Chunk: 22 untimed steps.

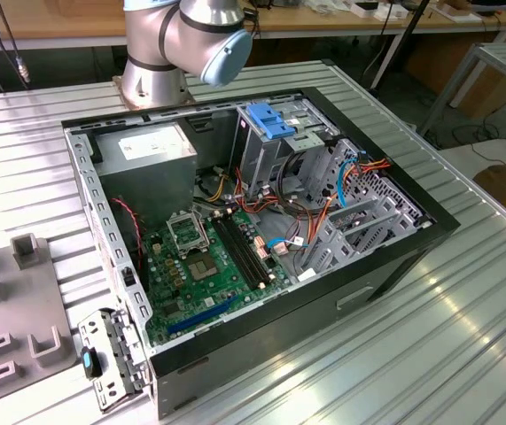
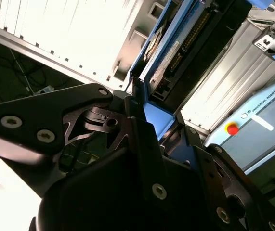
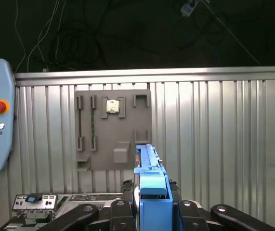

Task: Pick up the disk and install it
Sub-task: 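Pick up the disk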

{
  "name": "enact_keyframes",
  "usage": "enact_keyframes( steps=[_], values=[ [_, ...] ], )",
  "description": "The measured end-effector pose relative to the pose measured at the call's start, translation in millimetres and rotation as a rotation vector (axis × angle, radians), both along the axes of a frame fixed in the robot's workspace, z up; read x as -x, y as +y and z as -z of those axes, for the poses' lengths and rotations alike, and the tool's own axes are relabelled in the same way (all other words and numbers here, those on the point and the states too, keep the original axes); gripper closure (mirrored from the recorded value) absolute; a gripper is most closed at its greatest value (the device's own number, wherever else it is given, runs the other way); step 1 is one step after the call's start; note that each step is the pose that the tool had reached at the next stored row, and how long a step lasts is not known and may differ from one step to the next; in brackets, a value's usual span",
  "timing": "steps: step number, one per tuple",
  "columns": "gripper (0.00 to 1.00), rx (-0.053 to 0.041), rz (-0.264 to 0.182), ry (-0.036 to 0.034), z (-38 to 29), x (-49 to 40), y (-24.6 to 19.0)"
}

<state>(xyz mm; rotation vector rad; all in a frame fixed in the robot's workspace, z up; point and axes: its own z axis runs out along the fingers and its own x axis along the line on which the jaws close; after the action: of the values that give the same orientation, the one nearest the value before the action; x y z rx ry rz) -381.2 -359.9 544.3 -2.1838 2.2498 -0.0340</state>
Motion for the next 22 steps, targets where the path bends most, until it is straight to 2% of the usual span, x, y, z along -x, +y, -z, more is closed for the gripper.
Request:
enact_keyframes(
  steps=[3, 4, 8, 11, 13, 16, 22],
  values=[
    [0.63, 0.0000, 0.000, 0.0001, 0.2, -10.6, 0.0],
    [0.63, 0.0000, 0.000, 0.0000, 0.4, -17.5, 0.0],
    [0.63, -0.0001, 0.000, -0.0001, 0.8, -33.5, 0.0],
    [0.63, -0.0001, 0.000, -0.0001, 1.2, -49.8, 0.0],
    [0.63, 0.0000, 0.000, 0.0000, 1.2, -56.3, 0.0],
    [0.63, 0.0000, 0.000, -0.0001, 1.6, -71.4, 0.0],
    [0.63, 0.0000, 0.000, -0.0001, 2.2, -95.9, 0.0]
  ],
)
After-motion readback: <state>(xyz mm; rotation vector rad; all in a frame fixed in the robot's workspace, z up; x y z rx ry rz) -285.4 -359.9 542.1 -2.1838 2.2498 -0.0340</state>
